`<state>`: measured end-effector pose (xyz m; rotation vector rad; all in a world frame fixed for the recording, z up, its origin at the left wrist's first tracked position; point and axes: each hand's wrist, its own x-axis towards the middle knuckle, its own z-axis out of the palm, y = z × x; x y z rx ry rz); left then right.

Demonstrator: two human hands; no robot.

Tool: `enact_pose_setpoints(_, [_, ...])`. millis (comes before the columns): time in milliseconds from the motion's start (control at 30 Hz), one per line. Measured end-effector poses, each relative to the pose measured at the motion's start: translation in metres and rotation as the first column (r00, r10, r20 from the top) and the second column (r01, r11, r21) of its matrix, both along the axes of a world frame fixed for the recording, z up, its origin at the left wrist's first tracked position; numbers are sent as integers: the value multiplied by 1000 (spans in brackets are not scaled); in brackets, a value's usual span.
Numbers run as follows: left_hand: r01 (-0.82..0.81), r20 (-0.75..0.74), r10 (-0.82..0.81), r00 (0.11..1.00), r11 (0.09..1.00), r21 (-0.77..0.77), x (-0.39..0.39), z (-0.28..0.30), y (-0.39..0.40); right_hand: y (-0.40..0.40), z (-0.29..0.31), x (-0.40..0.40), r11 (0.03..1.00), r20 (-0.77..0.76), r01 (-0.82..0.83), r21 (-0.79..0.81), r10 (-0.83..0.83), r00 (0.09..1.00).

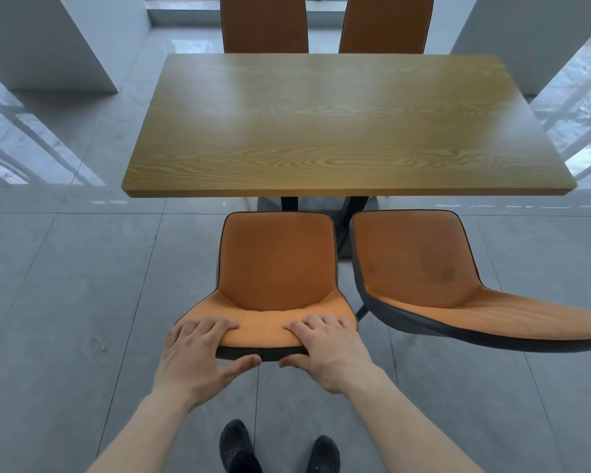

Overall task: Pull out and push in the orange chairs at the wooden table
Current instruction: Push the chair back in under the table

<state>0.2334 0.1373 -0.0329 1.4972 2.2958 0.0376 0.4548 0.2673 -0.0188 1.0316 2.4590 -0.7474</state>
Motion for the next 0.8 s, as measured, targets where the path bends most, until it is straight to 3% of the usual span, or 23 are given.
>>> enact_pose_setpoints(533, [26,-54,-18,998,988,152,-2,-7,-8,-13,-2,-4,995,8,2,103,-3,1000])
enact_pose_setpoints(800, [30,-47,-23,999,987,156,-8,-3,-18,-30,-4,-10,990,-21,42,133,-39,999])
